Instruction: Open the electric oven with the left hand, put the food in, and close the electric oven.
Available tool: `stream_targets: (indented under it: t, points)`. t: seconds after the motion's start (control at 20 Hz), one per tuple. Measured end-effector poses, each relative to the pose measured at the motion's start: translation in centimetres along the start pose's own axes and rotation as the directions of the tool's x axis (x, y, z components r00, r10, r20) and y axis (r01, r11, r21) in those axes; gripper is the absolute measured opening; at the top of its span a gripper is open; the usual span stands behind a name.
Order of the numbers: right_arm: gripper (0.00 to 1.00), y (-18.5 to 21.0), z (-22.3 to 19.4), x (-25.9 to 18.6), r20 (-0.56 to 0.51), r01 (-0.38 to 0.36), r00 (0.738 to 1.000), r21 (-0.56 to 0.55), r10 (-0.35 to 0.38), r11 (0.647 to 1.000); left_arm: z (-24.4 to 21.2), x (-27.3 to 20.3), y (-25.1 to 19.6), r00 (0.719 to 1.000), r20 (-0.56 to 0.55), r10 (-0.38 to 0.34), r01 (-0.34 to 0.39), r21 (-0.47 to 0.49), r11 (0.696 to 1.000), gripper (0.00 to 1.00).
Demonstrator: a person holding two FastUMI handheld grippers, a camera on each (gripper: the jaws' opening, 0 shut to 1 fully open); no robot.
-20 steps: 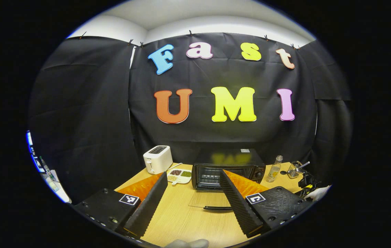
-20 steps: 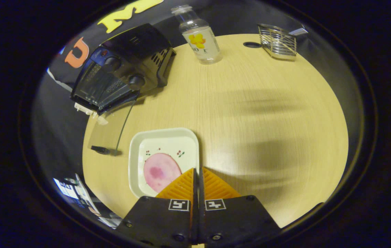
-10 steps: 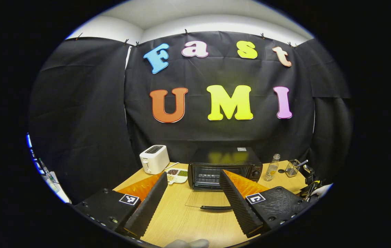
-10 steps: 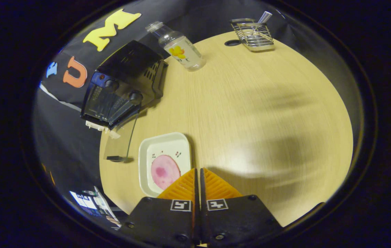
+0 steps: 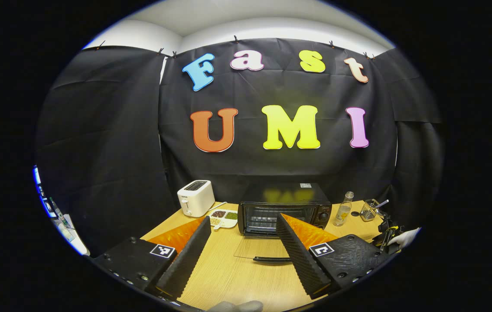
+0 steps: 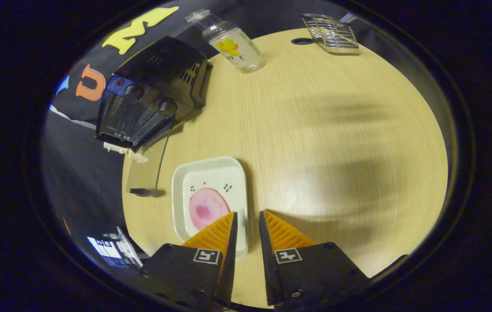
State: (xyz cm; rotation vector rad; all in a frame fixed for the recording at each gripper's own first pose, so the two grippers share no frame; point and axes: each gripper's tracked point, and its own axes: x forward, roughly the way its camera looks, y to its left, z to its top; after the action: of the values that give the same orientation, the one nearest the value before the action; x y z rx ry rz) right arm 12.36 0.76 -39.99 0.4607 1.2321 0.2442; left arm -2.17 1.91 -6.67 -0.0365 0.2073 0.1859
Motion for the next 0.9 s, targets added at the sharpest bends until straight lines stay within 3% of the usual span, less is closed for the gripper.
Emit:
stream_targets:
  t: [0.2,0.4,0.6,0.75,0.9]
  points:
    - [0.29,0.4,0.2,0.3,-0.027,0.055,0.998,-0.012,-0.055,0.998,-0.5,0.6,0.6,1.0,-0.005,-0.005,0.005,-0.015,1.0,0.96]
    - [0.05,-0.4,0.4,0.5,-0.055,0.147,0.987,-0.016,-0.148,0.989,-1.3,0.9,1.6,1.0,-0.019,-0.003,0.002,-0.037,0.999,0.97]
    - [0.0,-0.4,0.2,0.4,-0.068,0.18,0.981,-0.029,-0.181,0.983,-1.8,1.8,2.3,1.0,-0.015,0.005,-0.006,-0.065,0.998,0.97]
    - [0.0,-0.3,0.0,0.4,-0.076,0.14,0.987,-0.029,-0.142,0.99,-2.3,2.1,3.3,1.0,-0.014,0.004,-0.005,-0.081,0.997,0.97]
    - [0.01,-0.2,-0.2,0.4,-0.068,0.014,0.998,0.023,-0.013,1.0,-2.4,2.6,4.0,1.0,-0.017,0.012,-0.013,-0.056,0.998,0.96]
